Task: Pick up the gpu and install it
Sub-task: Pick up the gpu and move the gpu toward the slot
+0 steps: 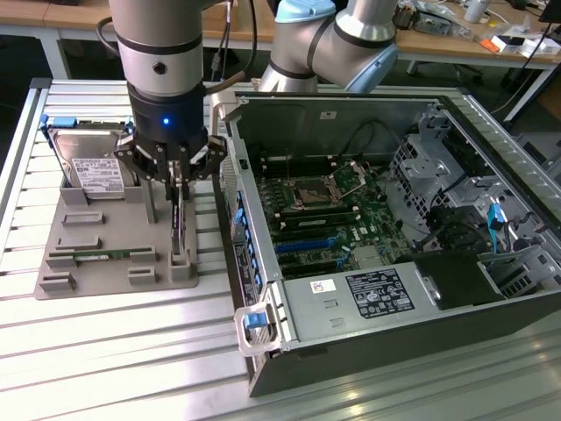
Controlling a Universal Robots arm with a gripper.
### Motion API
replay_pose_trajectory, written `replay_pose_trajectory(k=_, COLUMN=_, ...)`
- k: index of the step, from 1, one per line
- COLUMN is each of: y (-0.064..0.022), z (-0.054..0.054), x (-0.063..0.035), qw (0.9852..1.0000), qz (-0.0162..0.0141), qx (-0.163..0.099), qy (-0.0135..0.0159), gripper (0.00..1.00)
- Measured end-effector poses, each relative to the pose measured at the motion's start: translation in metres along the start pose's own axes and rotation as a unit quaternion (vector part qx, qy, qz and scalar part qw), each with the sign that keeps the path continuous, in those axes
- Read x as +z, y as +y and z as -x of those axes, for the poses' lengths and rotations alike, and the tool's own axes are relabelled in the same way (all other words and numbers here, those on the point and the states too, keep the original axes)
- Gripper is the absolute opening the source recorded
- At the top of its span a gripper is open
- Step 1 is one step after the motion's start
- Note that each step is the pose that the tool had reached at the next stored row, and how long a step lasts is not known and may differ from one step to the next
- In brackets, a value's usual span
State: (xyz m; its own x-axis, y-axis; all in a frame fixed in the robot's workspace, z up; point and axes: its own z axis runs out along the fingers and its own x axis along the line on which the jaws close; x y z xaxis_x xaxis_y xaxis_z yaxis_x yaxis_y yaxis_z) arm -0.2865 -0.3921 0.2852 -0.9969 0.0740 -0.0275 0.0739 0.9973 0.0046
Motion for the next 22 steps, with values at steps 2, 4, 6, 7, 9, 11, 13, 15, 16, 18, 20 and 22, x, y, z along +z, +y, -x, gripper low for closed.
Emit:
replay_pose_trajectory(k=2, y=0.0000, z=0.0000, x=-0.0002, qw=1.0000, qz=0.0000, qx=0.000, qy=0.0000, gripper=0.25)
replay_pose_trajectory(k=4, y=0.0000, z=0.0000, x=-0.0007, qw=1.0000, qz=0.0000, qx=0.000, qy=0.0000, gripper=0.25)
replay_pose_trajectory(k=6, y=0.0000, z=0.0000, x=-0.0017, qw=1.0000, qz=0.0000, qx=0.000, qy=0.0001, gripper=0.25)
replay_pose_trajectory(k=7, y=0.0000, z=0.0001, x=-0.0022, qw=1.0000, qz=0.0000, qx=0.000, qy=0.0000, gripper=0.25)
replay_pose_trajectory(k=9, y=0.0000, z=0.0001, x=-0.0032, qw=1.0000, qz=0.0000, qx=0.000, qy=0.0000, gripper=0.25)
replay_pose_trajectory(k=11, y=0.0000, z=0.0001, x=-0.0042, qw=1.0000, qz=0.0000, qx=0.000, qy=0.0000, gripper=0.25)
replay_pose_trajectory(k=13, y=0.0000, z=0.0001, x=-0.0047, qw=1.0000, qz=0.0000, qx=0.000, qy=0.0000, gripper=0.25)
replay_pose_trajectory(k=15, y=0.0000, z=0.0002, x=-0.0059, qw=1.0000, qz=0.0000, qx=0.000, qy=0.0001, gripper=0.25)
replay_pose_trajectory(k=16, y=0.0000, z=0.0002, x=-0.0063, qw=1.0000, qz=0.0000, qx=0.000, qy=0.0000, gripper=0.25)
replay_pose_trajectory(k=18, y=0.0000, z=0.0002, x=-0.0074, qw=1.0000, qz=0.0000, qx=0.000, qy=0.0000, gripper=0.25)
replay_pose_trajectory(k=20, y=0.0000, z=0.0002, x=-0.0081, qw=1.0000, qz=0.0000, qx=0.000, qy=0.0000, gripper=0.25)
replay_pose_trajectory(k=22, y=0.0000, z=0.0003, x=-0.0085, qw=1.0000, qz=0.0000, qx=0.000, qy=0.0000, gripper=0.25)
